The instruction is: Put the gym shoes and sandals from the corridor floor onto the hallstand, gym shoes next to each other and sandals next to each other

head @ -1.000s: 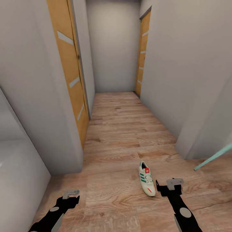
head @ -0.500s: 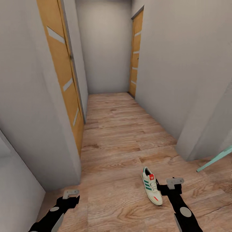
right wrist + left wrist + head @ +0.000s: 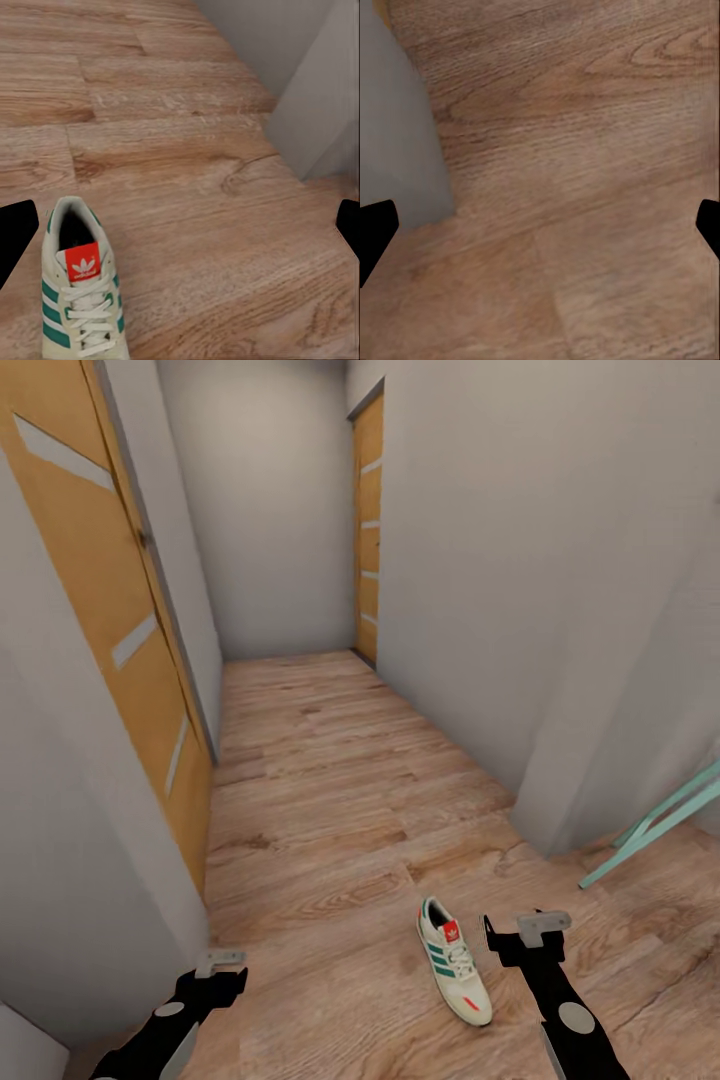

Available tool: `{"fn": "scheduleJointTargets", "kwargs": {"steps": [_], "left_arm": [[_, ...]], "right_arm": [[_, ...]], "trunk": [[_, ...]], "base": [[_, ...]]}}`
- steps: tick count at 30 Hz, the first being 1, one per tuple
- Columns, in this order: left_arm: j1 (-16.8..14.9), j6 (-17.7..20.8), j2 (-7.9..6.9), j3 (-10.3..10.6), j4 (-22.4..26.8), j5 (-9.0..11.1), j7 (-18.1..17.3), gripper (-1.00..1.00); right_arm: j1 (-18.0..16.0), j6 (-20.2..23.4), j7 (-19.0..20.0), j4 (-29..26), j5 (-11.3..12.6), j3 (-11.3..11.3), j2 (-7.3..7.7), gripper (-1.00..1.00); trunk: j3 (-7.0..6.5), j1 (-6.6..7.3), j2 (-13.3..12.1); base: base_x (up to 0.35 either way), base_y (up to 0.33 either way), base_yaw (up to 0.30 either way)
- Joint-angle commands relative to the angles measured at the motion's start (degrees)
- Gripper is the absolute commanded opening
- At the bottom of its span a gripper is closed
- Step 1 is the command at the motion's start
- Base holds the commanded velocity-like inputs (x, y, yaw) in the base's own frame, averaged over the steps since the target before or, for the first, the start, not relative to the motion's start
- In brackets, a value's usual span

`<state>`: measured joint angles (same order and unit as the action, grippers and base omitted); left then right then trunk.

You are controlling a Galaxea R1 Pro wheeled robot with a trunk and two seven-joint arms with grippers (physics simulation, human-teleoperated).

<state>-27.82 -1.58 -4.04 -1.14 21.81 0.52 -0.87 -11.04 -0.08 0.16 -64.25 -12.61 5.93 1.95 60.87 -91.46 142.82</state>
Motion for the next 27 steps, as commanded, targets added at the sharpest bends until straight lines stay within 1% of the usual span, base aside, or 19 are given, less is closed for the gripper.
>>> {"fn": "scheduleJointTargets", "kwargs": {"steps": [1, 9, 15, 16, 17, 23, 24, 27], "left_arm": [[0.0, -0.17, 0.02, -0.09, -0.02, 0.04, -0.09, 1.0], [0.05, -0.32, 0.25, 0.13, 0.04, 0.02, -0.09, 1.0], [0.01, -1.2, 0.43, 0.11, 0.14, -0.04, -0.56, 1.0], [-0.46, -2.28, 0.14, -0.05, 1.49, 0.03, -1.25, 1.0], [-0.59, -2.49, 0.08, -0.11, 2.15, 0.06, -1.56, 1.0], [-1.14, -2.45, -0.09, -0.35, 8.04, 0.15, -5.31, 1.0], [-1.93, 0.3, -0.04, -0.41, 12.34, 0.15, -8.3, 1.0], [-1.89, 1.95, -0.02, -0.49, 14.01, 0.12, -9.17, 1.0]], "right_arm": [[-0.03, -0.01, 0.02, 0.0, -0.57, 0.04, -0.02, 1.0], [-0.03, -0.01, 0.02, 0.0, -0.57, 0.04, -0.02, 1.0], [-0.03, -0.01, 0.02, 0.0, -0.57, 0.04, -0.02, 1.0], [-0.03, -0.01, 0.02, 0.0, -0.57, 0.04, -0.02, 1.0], [-0.03, -0.01, 0.02, 0.0, -0.57, 0.04, -0.02, 1.0], [-0.03, -0.01, 0.0, 0.0, -0.57, 0.06, 0.0, 1.0], [-0.03, -0.01, -0.01, 0.0, -0.57, 0.75, 0.03, 1.0], [-0.03, -0.01, 0.0, 0.0, -0.57, 1.71, 0.01, 1.0]], "trunk": [[0.02, 0.0, 0.02], [-0.14, 0.0, 0.02], [-0.26, 0.0, 0.02], [-0.28, 0.0, 0.02], [-0.3, 0.0, 0.02], [-0.4, 0.0, 0.02], [-0.41, 0.0, 0.02], [-0.42, 0.0, 0.02]], "base": [[0.059, 0.008, -0.298], [0.018, 0.002, -0.299], [0.001, 0.0, -0.299], [0.0, 0.0, -0.299], [0.0, 0.0, -0.299], [0.0, 0.0, -0.298], [0.0, 0.0, -0.298], [0.0, 0.0, -0.299]]}}
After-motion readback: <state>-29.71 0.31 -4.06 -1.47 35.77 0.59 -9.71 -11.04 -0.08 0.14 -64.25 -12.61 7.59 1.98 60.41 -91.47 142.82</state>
